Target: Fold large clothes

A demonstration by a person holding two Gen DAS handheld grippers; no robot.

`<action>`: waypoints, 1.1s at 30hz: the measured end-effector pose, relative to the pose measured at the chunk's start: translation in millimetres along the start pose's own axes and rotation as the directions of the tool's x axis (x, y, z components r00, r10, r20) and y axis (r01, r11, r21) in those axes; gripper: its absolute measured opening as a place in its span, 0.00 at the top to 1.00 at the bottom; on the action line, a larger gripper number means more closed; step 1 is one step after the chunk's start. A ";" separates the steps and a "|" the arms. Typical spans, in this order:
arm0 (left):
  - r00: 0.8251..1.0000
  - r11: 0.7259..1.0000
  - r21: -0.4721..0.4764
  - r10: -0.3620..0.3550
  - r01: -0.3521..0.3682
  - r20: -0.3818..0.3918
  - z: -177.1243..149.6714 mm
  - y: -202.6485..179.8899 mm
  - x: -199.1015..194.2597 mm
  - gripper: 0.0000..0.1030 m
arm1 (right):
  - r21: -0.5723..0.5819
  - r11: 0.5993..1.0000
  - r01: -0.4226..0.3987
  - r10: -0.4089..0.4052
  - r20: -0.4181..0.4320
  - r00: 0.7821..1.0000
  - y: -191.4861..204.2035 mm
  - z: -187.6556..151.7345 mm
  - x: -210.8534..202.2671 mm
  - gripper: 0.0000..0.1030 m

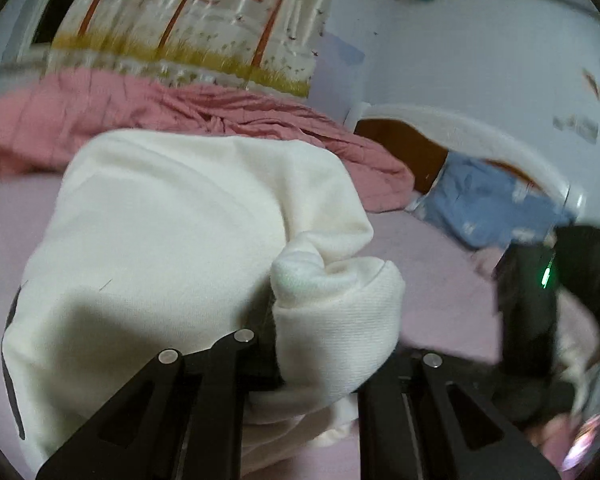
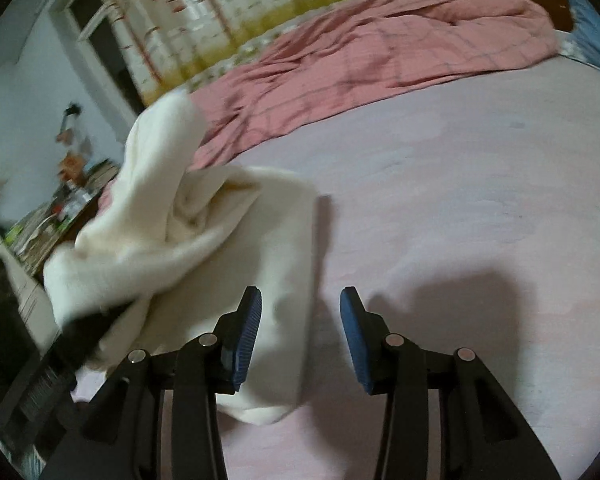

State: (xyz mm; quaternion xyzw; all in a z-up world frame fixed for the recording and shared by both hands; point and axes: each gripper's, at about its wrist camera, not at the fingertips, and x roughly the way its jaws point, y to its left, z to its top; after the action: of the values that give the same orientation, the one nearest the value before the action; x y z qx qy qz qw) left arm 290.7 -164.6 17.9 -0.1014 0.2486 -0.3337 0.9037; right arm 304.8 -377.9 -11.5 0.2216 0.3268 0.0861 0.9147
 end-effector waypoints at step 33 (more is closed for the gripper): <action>0.985 0.967 0.210 0.159 -0.141 -0.070 -16.3 -31.9 35.8 0.82 | 0.117 0.941 -0.319 0.291 0.205 0.934 -28.4 57.4 -8.5 0.70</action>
State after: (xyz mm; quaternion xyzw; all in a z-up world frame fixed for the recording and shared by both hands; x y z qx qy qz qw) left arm 288.1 -212.4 1.4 0.0259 0.2590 -0.2920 0.9203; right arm 335.1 -425.7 19.7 0.3440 0.2076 0.1818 0.8975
